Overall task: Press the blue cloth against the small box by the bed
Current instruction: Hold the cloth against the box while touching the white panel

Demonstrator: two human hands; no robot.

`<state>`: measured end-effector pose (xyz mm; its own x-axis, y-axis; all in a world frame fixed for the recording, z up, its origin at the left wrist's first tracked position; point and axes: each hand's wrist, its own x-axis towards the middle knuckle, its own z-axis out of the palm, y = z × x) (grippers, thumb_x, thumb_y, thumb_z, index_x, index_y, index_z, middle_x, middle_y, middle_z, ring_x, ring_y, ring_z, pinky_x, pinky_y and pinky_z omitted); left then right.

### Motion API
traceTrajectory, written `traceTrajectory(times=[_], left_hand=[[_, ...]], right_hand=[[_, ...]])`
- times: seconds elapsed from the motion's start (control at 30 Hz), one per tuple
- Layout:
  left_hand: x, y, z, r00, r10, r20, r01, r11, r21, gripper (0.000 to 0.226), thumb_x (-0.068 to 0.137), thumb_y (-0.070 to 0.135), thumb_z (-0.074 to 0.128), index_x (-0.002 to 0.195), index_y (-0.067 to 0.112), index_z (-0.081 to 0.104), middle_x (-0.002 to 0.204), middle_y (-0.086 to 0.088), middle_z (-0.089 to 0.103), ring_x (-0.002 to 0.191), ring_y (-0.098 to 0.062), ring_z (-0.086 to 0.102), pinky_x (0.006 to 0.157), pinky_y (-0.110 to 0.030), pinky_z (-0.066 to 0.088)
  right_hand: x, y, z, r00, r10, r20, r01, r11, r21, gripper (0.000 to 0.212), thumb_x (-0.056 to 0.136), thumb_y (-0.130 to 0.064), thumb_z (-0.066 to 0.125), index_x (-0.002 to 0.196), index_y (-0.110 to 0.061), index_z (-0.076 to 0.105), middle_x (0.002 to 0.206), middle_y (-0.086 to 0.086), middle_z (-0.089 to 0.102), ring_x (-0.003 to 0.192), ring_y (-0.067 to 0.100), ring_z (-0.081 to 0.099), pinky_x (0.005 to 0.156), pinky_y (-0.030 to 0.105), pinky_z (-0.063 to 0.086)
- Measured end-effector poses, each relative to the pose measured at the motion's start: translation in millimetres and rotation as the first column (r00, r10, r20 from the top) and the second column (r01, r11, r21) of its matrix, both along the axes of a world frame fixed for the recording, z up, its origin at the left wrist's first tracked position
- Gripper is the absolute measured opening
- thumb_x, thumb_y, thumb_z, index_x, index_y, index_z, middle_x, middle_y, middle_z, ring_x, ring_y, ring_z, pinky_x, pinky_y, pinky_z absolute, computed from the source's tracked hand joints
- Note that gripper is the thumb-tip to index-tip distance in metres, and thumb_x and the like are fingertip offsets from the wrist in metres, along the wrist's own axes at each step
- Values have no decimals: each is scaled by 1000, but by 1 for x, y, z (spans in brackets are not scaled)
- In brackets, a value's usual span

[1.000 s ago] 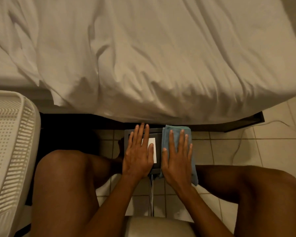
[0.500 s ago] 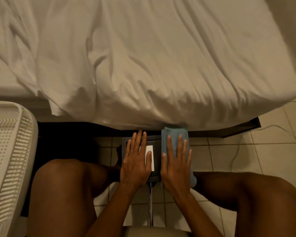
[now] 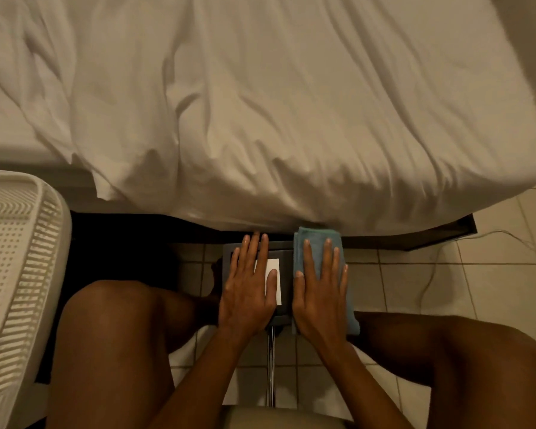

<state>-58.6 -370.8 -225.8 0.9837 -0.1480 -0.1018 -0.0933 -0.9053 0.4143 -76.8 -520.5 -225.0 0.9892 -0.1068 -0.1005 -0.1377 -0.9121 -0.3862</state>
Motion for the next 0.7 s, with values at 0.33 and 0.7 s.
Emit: traceTrajectory(times=[0.33,0.7], left_hand=[[1,0,1,1000,-7,-13,7,1000,30,64,104,42,19,159,18,-3,168,-2,-6,154,-15,-13,126,-37,3],[3,-1,-2,1000,-6,-4,6,1000,24,63,103,42,16,159,19,-1,168,-4,-4,154,-16,-12,126,-38,3]], right_hand=[[-7,-1,-4,1000,0,-26,-1,1000,-7,61,104,-42,22,161,-27,3,169,7,-8,156,23,-9,126,48,3],[1,0,2,1000,9,-18,-9,1000,3,62,103,-44,22,160,-28,6,168,8,-5,156,23,-7,125,45,3]])
